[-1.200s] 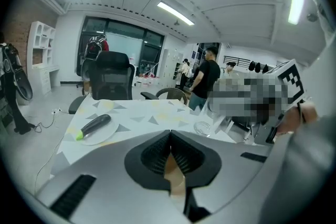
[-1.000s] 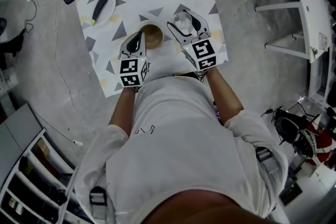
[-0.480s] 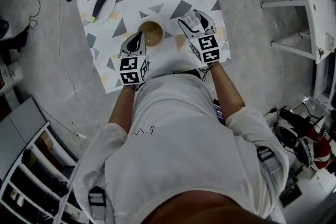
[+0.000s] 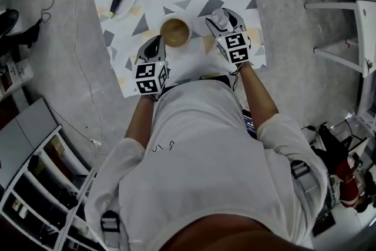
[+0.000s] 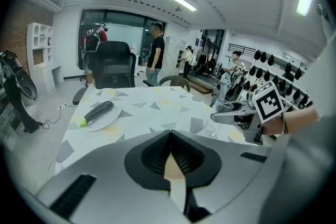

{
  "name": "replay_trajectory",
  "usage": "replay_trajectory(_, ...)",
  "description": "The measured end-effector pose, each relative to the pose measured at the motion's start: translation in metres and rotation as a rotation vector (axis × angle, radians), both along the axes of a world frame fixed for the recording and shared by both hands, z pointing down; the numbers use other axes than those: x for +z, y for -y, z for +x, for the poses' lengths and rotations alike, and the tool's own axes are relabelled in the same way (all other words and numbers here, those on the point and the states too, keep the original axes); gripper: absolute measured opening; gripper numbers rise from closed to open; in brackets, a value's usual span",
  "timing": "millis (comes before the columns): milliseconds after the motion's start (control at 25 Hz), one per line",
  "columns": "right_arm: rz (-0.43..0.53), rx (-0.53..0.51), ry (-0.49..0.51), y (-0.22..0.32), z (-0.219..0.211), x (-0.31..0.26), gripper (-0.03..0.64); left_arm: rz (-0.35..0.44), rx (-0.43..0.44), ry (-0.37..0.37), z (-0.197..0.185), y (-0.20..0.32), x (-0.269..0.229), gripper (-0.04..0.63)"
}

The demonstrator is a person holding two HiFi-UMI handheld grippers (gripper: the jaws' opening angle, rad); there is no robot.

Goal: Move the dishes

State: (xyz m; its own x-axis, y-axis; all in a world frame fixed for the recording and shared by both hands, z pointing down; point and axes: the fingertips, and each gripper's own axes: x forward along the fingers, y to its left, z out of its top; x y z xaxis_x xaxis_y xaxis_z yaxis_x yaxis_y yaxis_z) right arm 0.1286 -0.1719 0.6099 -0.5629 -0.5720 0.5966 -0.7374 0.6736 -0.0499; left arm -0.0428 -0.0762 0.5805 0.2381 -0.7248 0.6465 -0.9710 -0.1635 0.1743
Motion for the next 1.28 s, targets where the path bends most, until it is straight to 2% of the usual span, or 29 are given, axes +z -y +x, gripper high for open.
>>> replay_trajectory(520,-0.055,-0.004,-0.019,-0.002,-0.002,0.021,0.278,-0.005,-0.021,-0.002,0.000,-0.005,0.001,0.018)
replay_trajectory(840,-0.037,-0.001,-0.027,-0.005,0.000,0.028,0.280,-0.019,-0.023,-0.010,0.001,-0.007,0.007,0.018)
replay_trajectory(1080,-0.040,0.003,0.008,-0.011,0.004,0.024,0.355,-0.014,-0.009,-0.020,0.004,-0.001,0.007,0.018)
replay_trajectory(1280,-0.056,-0.015,-0.009,-0.036,0.019,0.017,0.367,-0.009,0.016,-0.030,0.007,0.003,0.008,0.018)
